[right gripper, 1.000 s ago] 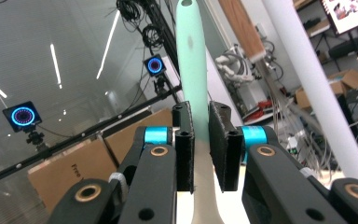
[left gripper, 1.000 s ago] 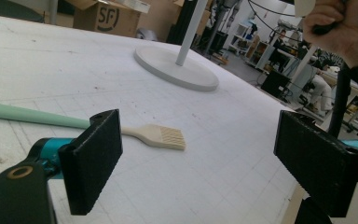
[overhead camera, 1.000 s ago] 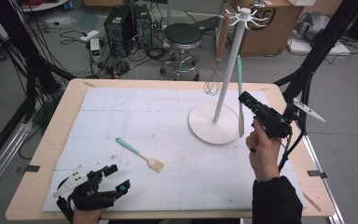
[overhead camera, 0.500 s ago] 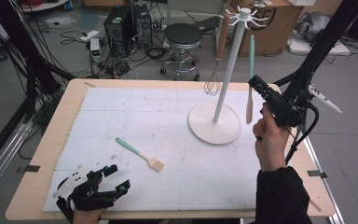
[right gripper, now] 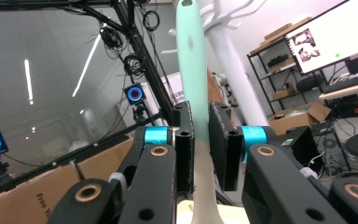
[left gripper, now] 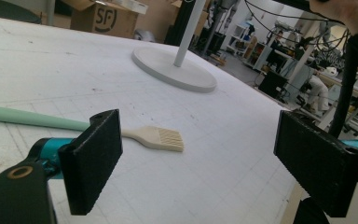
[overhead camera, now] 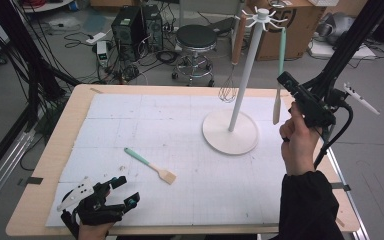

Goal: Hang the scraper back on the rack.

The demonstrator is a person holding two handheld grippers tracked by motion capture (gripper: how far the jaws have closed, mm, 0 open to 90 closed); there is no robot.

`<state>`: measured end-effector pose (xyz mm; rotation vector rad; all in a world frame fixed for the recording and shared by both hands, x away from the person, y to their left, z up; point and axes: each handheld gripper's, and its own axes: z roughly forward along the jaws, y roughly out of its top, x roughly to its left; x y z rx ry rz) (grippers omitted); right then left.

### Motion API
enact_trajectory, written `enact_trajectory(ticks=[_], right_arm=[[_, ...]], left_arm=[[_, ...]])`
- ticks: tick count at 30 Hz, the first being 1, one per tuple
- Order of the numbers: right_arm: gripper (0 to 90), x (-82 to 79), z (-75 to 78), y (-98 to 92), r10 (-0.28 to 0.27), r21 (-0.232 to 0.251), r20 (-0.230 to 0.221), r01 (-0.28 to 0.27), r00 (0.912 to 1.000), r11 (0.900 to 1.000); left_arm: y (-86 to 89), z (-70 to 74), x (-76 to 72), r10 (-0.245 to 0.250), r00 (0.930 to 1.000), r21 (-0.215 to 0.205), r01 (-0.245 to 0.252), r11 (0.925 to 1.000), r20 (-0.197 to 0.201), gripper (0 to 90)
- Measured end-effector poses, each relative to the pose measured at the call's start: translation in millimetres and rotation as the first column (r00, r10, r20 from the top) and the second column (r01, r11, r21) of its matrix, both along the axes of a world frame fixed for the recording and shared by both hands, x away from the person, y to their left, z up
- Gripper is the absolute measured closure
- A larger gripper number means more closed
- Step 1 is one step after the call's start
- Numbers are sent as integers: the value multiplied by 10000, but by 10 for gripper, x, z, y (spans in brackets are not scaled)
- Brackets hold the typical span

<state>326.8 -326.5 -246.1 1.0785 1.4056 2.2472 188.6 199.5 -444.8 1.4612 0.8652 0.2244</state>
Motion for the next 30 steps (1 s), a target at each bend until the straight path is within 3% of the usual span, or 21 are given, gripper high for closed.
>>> enact_trajectory(ticks=[7, 17, 30], right_arm=[[807, 101, 34, -96, -55, 12, -89, 56, 9999, 10000], [806, 182, 9, -64, 148, 93, -224, -146, 9996, 9999], [807, 179, 11, -79, 151, 231, -268, -145, 9995, 9996]], left_arm=[[-30, -2, -4, -179, 9998, -30, 179, 9998, 57, 158], [4, -5, -30, -16, 10000, -3, 16, 10000, 70, 158], [15, -4, -35, -6, 10000, -7, 6, 10000, 62, 158]])
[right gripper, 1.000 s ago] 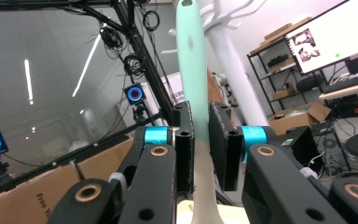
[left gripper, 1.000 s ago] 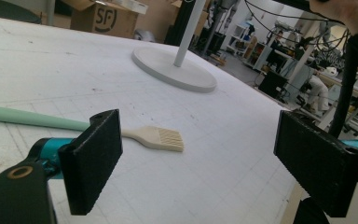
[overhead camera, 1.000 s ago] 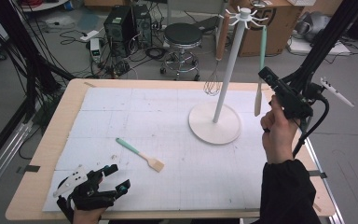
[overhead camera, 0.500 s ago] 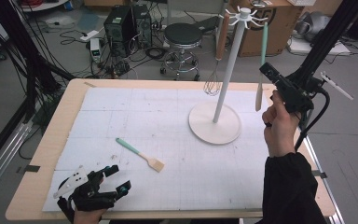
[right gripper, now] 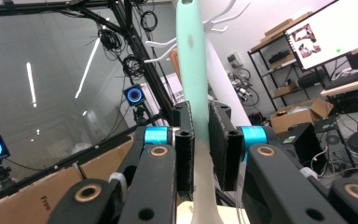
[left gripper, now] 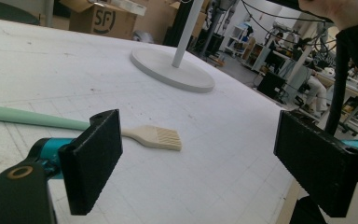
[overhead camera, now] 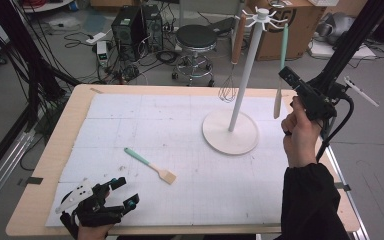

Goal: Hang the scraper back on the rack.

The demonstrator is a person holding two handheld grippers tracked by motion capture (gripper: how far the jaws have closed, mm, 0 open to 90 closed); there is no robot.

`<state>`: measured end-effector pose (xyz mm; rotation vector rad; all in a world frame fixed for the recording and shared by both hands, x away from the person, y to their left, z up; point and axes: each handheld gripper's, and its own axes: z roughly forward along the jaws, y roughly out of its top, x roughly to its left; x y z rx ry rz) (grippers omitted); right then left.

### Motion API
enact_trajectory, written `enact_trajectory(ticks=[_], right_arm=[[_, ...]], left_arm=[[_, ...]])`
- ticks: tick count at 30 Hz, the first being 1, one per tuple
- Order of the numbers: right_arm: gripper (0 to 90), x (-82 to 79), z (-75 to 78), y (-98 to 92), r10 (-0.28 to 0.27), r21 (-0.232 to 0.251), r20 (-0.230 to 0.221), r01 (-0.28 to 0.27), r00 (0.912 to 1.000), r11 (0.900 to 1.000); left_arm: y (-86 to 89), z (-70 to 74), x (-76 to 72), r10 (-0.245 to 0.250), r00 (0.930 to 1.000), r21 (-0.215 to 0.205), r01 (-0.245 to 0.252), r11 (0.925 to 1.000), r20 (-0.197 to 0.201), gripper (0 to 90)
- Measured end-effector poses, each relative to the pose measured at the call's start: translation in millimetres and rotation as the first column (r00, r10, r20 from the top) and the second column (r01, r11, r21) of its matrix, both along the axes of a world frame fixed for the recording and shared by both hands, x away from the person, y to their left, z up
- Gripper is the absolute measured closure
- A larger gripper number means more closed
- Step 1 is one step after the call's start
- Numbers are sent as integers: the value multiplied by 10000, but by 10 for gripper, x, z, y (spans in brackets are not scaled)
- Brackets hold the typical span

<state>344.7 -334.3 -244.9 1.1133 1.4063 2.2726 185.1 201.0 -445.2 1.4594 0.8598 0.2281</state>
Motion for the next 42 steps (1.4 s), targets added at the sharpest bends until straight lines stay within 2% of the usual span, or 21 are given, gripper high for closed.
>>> enact_trajectory(ticks=[19, 28, 42], right_arm=[[808, -26, -12, 69, 267, -225, -86, -269, 9996, 9994], [808, -15, 29, 77, 232, -164, -76, -234, 9997, 9996], [808, -81, 21, 155, 19, -680, -182, -32, 9998, 9977]], left_arm=[[-4, 3, -3, 3, 10000, -10, -3, 10000, 9, 158], [-8, 4, -2, -17, 10000, 14, 17, 10000, 30, 158], [-16, 12, -12, -39, 10000, -5, 39, 10000, 61, 158]])
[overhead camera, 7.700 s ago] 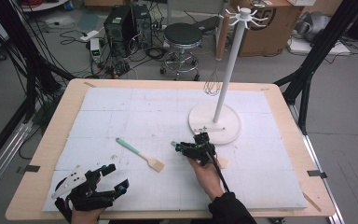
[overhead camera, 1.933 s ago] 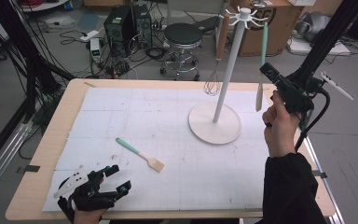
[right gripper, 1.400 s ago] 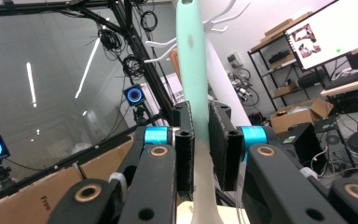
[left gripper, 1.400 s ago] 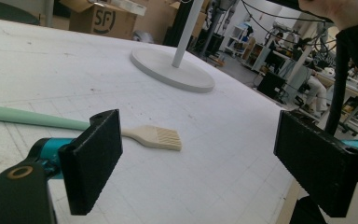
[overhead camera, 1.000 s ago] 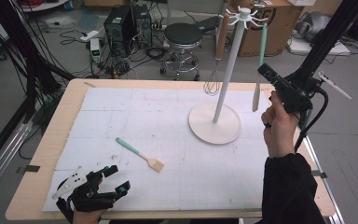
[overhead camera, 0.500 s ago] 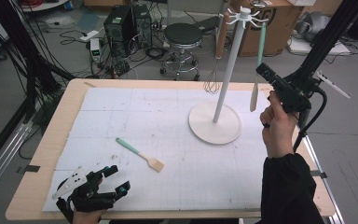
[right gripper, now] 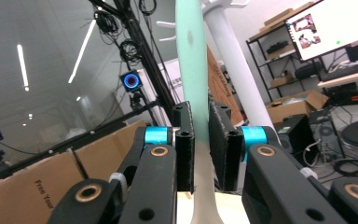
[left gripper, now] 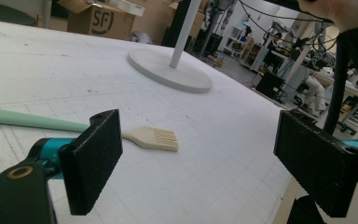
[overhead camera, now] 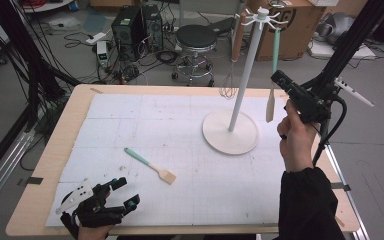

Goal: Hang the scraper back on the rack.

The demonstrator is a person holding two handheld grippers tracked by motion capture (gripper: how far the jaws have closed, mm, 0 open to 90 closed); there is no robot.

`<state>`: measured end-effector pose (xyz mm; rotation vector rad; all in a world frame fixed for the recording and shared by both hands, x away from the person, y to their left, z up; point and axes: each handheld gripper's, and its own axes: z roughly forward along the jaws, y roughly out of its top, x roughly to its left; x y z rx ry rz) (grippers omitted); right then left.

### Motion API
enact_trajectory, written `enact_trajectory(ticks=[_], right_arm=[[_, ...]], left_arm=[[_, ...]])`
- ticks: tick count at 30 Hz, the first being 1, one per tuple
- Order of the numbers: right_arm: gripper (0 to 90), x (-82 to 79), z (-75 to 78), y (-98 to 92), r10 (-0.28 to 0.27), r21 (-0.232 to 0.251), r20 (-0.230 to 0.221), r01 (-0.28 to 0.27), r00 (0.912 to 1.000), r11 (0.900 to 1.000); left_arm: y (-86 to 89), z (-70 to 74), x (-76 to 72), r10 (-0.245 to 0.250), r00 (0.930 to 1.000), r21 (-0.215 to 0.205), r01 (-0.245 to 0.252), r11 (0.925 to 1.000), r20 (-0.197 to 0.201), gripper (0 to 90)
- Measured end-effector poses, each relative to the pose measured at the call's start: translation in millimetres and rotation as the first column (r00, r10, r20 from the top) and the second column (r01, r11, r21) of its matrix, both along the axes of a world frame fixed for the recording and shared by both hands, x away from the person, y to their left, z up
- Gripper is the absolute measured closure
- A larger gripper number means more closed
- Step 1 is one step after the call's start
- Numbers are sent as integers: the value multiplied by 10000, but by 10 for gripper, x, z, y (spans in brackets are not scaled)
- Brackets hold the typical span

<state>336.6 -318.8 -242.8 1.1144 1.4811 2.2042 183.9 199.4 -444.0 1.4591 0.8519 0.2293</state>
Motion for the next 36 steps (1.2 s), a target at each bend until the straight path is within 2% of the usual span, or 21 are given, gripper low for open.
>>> enact_trajectory(ticks=[7, 15, 24, 26, 31, 36], right_arm=[[808, 38, -18, -27, -69, 256, -140, 72, 9999, 9996], [808, 39, -21, -25, -73, 234, -144, 76, 9999, 9997], [807, -9, 13, -72, -156, 433, 192, 148, 9997, 9990], [808, -4, 20, -101, -180, 626, 134, 171, 9997, 9979], [808, 38, 28, -100, -96, 474, 3, 95, 10000, 9988], [807, 67, 24, -82, -95, 525, -102, 100, 9999, 9986]], left_arm=[[3, 0, 1, 9, 10000, 3, -9, 10000, -13, 158], [0, 0, -2, -30, 10000, -39, 30, 10000, -21, 158], [-1, 0, -2, -20, 10000, -24, 20, 10000, -13, 158], [-1, 0, 0, -3, 10000, -17, 3, 10000, -13, 158], [-3, 1, 3, 22, 10000, 1, -22, 10000, -8, 158], [3, 0, -1, 11, 10000, -21, -11, 10000, -30, 158]])
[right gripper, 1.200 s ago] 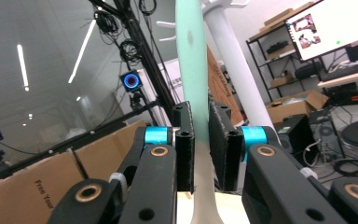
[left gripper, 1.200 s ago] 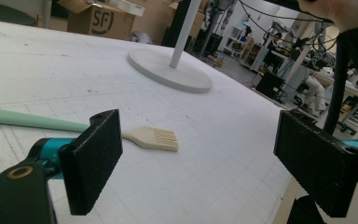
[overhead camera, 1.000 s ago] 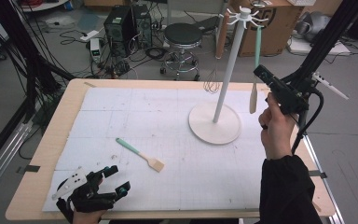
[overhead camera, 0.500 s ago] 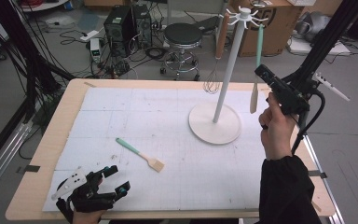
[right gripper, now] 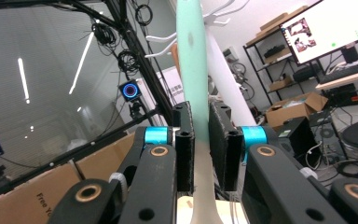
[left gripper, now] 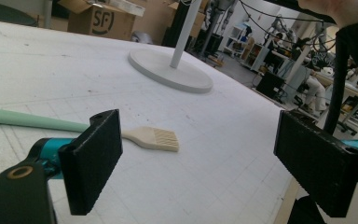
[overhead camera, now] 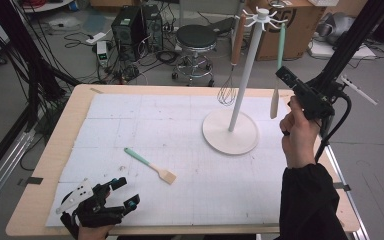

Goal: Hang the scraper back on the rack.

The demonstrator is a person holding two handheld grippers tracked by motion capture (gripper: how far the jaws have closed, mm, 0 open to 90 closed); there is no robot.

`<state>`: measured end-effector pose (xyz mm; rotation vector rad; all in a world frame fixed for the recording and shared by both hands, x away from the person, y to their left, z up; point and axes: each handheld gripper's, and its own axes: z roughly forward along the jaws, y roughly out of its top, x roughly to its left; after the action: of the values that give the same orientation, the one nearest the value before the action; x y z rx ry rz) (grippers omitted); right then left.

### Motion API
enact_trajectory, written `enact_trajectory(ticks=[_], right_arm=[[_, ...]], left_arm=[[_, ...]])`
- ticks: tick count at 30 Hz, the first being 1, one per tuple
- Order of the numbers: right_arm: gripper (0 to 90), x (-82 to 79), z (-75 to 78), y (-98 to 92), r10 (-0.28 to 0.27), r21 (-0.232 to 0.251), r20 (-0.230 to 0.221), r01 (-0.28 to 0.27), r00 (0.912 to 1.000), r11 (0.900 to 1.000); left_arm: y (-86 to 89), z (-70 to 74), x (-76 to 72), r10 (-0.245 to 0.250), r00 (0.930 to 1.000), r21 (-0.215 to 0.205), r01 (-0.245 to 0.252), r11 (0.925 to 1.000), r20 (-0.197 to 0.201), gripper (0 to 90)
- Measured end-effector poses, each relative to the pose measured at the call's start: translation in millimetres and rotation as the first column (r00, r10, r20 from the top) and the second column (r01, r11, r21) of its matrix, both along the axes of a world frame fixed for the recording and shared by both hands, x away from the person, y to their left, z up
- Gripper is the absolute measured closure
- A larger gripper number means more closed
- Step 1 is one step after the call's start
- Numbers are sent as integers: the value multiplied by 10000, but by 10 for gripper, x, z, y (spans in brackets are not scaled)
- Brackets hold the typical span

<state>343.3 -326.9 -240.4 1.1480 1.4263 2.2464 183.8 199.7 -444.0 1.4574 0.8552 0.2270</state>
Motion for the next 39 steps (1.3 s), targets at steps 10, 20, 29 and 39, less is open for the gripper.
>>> enact_trajectory(ticks=[10, 20, 29, 39], right_arm=[[808, 30, -15, 28, 82, -100, -29, -82, 10000, 9999], [807, 78, -40, 84, 149, -123, -137, -151, 9998, 9998], [807, 178, -40, 183, 285, -151, -254, -289, 9993, 9995], [806, 221, -58, 269, 285, -264, -317, -293, 9991, 9992]], left_arm=[[9, -1, -2, 33, 10000, 0, -33, 10000, 5, 158], [8, 1, -4, 29, 10000, -23, -29, 10000, 16, 158], [30, -3, -4, 72, 10000, -39, -72, 10000, 9, 158], [46, -1, -17, 107, 9999, -80, -107, 9999, 4, 158]])
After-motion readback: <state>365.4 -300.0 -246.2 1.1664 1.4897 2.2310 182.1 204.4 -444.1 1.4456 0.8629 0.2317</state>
